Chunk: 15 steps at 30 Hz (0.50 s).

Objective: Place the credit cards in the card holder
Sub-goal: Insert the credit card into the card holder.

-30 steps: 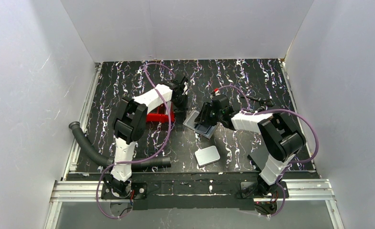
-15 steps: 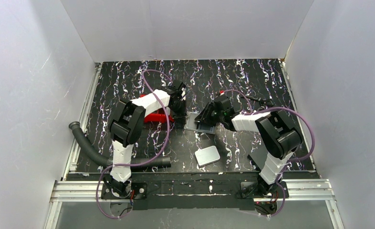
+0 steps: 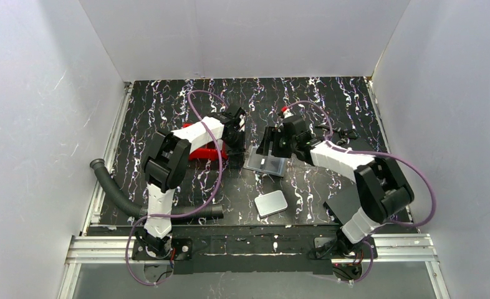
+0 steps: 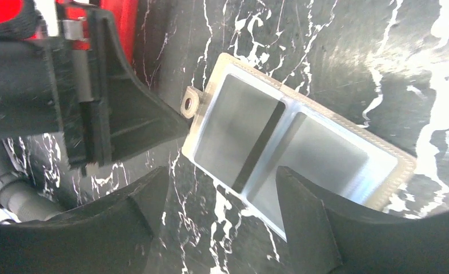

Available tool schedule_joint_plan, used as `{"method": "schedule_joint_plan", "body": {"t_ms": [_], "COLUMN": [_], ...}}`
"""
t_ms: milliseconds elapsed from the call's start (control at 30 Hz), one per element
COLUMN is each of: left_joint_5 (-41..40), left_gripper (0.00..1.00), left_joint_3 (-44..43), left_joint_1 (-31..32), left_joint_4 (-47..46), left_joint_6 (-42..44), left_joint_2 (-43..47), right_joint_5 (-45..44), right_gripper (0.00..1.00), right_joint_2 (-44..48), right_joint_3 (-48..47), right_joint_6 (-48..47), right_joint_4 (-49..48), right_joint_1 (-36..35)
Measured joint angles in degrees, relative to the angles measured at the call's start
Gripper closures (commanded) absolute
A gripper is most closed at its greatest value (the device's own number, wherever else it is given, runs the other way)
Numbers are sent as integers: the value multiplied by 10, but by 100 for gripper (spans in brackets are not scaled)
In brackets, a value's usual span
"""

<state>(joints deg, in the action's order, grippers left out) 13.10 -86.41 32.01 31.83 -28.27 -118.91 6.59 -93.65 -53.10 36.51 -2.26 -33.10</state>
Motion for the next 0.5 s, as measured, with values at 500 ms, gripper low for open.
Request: {"method": "schedule_joint_plan", "body": {"t_ms": [500], "left_joint_5": [15], "left_gripper": [95], "left_joint_3": [0], "left_joint_1": [0], "left_joint_4": [7], "left_joint_6": [-1], "left_joint_2": [14], "right_joint_5": [198], "right_gripper": [39], "right_joint_2": [43], "right_joint_3": [38], "right_joint_6": [-65], "right_joint_4": [46], "right_joint_1": [142]}}
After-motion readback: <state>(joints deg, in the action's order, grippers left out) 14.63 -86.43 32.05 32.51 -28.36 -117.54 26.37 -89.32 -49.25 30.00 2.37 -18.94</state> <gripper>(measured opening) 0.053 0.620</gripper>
